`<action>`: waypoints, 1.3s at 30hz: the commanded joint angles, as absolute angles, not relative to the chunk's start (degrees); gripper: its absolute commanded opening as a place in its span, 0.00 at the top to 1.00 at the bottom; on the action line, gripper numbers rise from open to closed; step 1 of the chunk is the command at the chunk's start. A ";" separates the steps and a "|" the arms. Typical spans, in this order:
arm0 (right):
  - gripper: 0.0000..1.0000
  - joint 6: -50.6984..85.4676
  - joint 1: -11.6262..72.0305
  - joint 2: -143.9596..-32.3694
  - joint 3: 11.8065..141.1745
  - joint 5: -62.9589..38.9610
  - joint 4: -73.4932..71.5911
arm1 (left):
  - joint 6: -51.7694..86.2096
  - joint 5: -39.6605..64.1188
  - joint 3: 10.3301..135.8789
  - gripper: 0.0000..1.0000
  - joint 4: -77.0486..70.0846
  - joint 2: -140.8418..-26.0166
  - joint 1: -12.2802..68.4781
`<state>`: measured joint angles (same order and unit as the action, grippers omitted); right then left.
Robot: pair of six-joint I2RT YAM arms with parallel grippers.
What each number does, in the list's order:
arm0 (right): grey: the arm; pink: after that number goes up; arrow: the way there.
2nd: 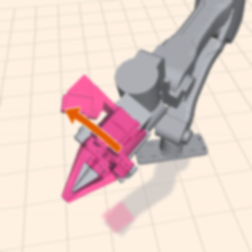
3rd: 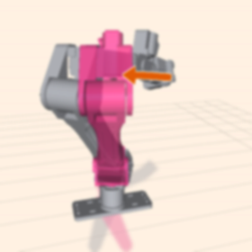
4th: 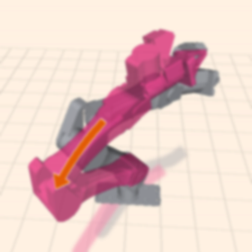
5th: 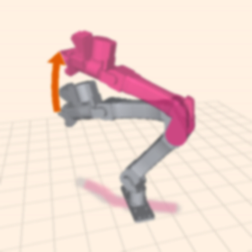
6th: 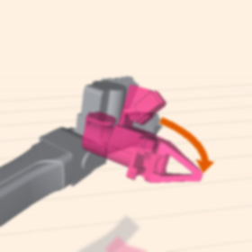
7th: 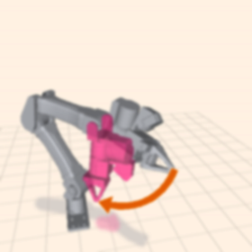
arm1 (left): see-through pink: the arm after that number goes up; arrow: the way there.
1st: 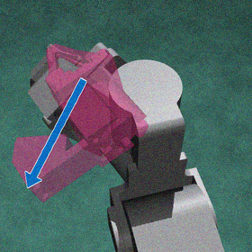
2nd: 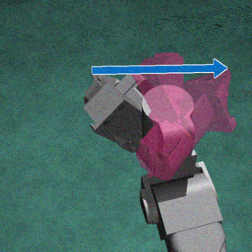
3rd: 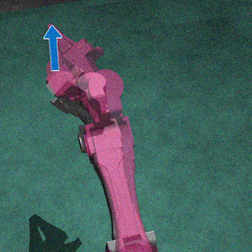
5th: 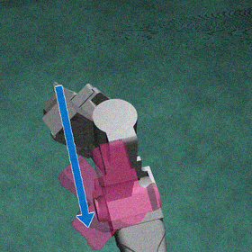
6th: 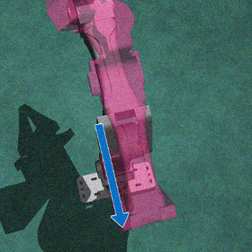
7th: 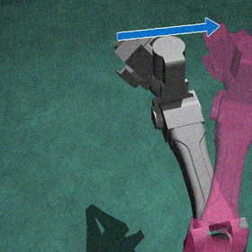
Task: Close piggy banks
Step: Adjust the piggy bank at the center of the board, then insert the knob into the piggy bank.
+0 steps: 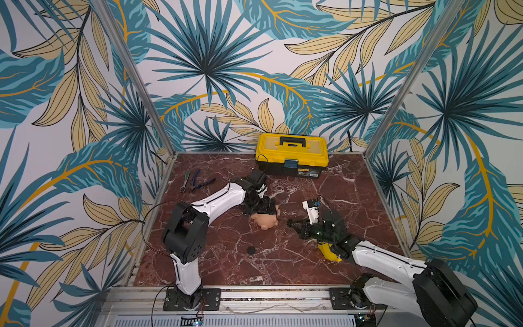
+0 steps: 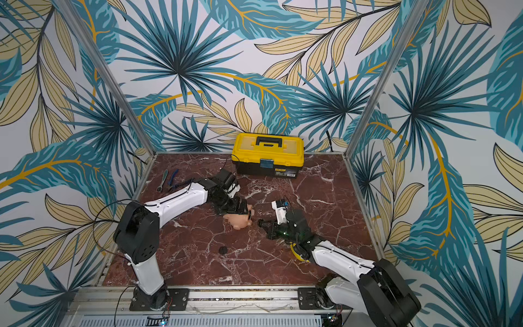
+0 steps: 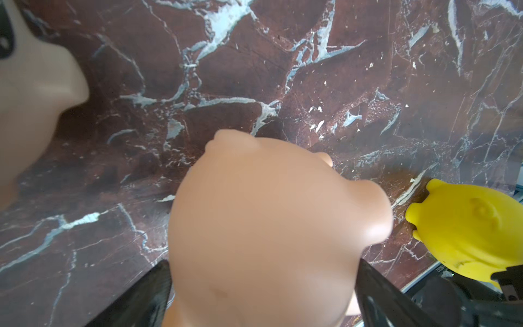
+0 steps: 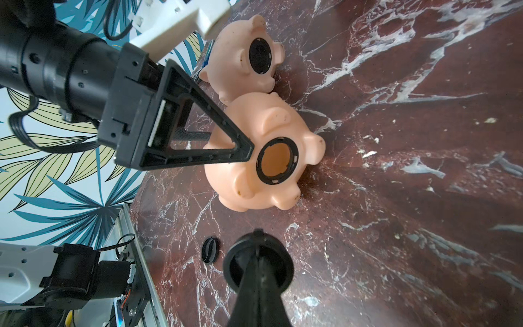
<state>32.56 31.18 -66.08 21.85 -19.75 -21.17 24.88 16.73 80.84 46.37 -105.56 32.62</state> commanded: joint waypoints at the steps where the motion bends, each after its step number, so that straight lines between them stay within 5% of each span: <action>1: 1.00 32.95 30.78 -66.53 20.39 -20.30 -22.41 | 22.16 15.66 84.14 0.01 49.40 -107.10 33.19; 18: 1.00 30.62 30.49 -66.10 17.74 -20.06 -26.81 | 8.49 17.63 85.12 0.00 51.31 -110.03 34.56; 39: 1.00 13.75 39.64 -78.91 15.91 -1.37 -47.52 | -1.75 21.54 86.32 0.04 51.38 -112.20 32.53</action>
